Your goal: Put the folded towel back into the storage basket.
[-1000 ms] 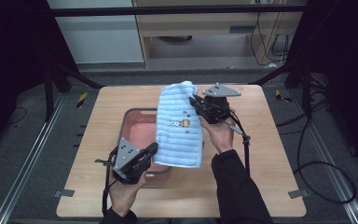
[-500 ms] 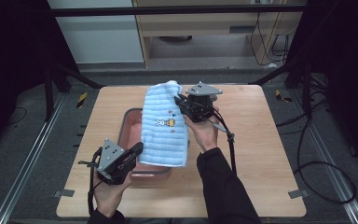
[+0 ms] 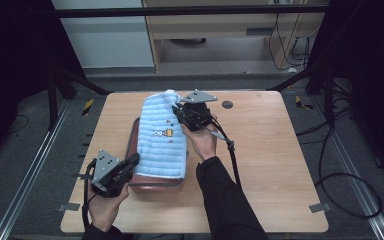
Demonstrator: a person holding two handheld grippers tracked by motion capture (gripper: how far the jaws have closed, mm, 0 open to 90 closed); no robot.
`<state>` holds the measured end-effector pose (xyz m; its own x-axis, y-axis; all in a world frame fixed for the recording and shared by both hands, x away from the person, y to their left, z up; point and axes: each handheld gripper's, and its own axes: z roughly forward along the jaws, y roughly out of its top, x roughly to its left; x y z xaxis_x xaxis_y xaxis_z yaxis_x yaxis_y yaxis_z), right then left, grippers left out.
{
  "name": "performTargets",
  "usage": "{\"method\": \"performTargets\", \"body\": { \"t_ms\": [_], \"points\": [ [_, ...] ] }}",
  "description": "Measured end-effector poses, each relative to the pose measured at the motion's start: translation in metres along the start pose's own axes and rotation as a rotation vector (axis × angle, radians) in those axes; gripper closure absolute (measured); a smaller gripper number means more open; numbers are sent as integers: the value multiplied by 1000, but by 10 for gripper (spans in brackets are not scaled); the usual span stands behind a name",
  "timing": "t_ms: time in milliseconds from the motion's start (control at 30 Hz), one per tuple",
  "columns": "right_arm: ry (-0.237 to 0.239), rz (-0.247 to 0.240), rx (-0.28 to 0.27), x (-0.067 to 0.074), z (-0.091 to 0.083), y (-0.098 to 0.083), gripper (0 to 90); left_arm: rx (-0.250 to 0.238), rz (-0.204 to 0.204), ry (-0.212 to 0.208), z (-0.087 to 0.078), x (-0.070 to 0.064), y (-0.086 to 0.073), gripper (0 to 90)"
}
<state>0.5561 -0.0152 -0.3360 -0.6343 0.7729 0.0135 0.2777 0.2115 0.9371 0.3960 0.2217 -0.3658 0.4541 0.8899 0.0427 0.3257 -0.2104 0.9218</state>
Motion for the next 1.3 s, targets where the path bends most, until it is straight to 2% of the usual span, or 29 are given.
{"method": "performTargets", "body": {
  "t_ms": [333, 633, 700, 900, 1233, 1300],
  "points": [
    [9, -9, 25, 6, 26, -7, 804, 38, -18, 20, 11, 14, -13, 881],
    [4, -17, 58, 7, 41, -22, 803, 77, -40, 30, 24, 23, -28, 881],
    [3, -16, 64, 7, 44, -25, 803, 85, -49, 33, 26, 24, -32, 880],
    [2, -17, 89, 7, 53, -37, 802, 129, -36, 41, 36, 23, -42, 880],
    [-3, -7, 139, 5, 64, -62, 795, 174, -26, 42, 41, 20, -51, 879],
    [-1, -13, 158, 4, 66, -66, 790, 201, -23, 42, 42, 21, -51, 875]
  ]
}}
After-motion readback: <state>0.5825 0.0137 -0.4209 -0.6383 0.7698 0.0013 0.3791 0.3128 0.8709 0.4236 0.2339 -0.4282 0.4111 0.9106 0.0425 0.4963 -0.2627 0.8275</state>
